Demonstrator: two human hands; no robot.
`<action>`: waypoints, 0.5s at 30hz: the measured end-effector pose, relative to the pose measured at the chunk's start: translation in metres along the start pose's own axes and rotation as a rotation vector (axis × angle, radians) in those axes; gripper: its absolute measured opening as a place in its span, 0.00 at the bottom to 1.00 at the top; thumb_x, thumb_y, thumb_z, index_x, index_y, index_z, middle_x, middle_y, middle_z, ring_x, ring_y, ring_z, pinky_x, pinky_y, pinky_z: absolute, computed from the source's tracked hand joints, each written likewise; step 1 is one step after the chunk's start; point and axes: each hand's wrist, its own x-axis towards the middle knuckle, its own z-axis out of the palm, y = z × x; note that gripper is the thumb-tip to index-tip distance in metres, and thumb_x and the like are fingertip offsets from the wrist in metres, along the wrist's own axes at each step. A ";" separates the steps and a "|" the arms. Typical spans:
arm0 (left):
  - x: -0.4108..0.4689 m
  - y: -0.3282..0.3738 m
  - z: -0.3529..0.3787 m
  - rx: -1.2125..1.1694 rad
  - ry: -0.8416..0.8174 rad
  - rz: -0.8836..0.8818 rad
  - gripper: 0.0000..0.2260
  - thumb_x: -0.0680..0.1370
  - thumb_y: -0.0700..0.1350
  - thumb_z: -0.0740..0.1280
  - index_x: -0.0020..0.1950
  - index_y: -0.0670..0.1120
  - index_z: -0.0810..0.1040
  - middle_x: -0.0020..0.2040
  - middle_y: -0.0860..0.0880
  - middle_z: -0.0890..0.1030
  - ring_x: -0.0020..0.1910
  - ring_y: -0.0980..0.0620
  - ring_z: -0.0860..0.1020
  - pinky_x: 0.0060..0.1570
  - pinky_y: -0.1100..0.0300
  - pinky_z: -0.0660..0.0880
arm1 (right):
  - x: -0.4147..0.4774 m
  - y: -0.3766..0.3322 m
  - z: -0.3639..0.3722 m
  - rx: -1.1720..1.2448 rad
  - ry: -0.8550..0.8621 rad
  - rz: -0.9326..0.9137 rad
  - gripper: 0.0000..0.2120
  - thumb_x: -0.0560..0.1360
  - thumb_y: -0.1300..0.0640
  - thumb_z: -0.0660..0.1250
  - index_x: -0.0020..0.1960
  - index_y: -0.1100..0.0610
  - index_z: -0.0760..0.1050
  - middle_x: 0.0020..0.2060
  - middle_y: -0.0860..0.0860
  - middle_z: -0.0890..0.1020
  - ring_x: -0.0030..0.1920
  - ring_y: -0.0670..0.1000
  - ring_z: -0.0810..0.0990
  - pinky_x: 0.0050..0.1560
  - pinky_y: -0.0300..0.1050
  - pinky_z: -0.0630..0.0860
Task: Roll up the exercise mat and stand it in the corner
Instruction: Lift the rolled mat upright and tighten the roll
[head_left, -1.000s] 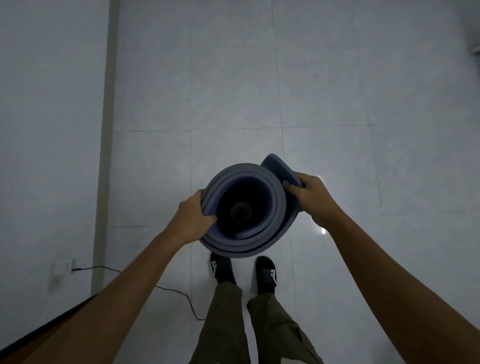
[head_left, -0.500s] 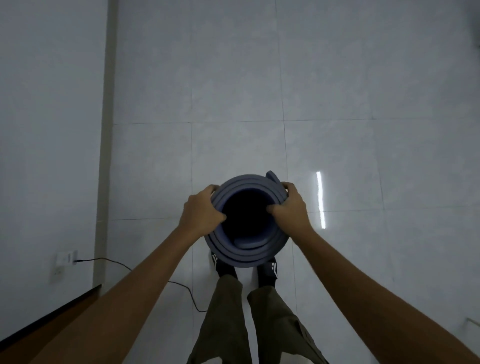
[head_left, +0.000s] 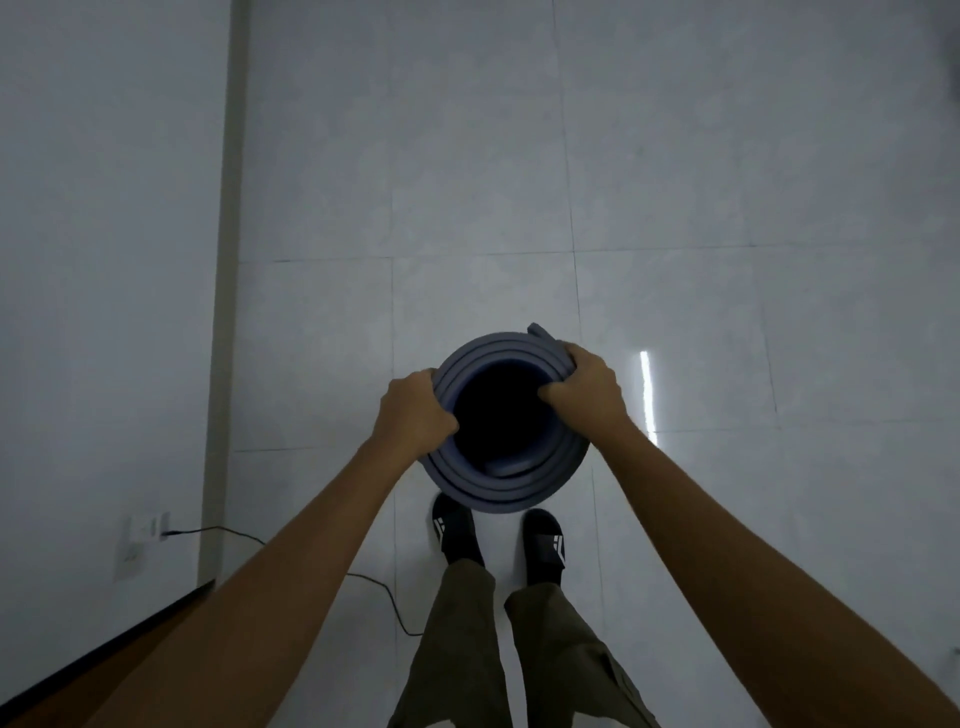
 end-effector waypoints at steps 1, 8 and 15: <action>0.006 0.003 0.000 -0.002 -0.001 -0.006 0.09 0.67 0.36 0.75 0.43 0.41 0.77 0.40 0.44 0.81 0.38 0.47 0.79 0.31 0.62 0.72 | 0.007 -0.002 -0.003 -0.006 -0.014 0.011 0.26 0.69 0.63 0.72 0.66 0.54 0.75 0.47 0.51 0.82 0.48 0.56 0.82 0.51 0.53 0.81; -0.002 -0.001 -0.001 -0.018 0.011 0.031 0.09 0.67 0.37 0.76 0.42 0.37 0.79 0.37 0.43 0.82 0.33 0.49 0.77 0.32 0.59 0.74 | 0.007 0.006 -0.017 -0.057 -0.060 0.004 0.27 0.69 0.62 0.73 0.67 0.53 0.75 0.49 0.52 0.82 0.47 0.54 0.81 0.49 0.53 0.81; 0.016 -0.013 -0.023 0.011 -0.082 -0.062 0.19 0.67 0.49 0.79 0.48 0.38 0.80 0.43 0.42 0.84 0.38 0.48 0.81 0.38 0.56 0.78 | 0.011 -0.033 0.002 -0.097 -0.054 -0.021 0.22 0.69 0.65 0.70 0.63 0.56 0.78 0.44 0.52 0.82 0.47 0.57 0.83 0.48 0.52 0.82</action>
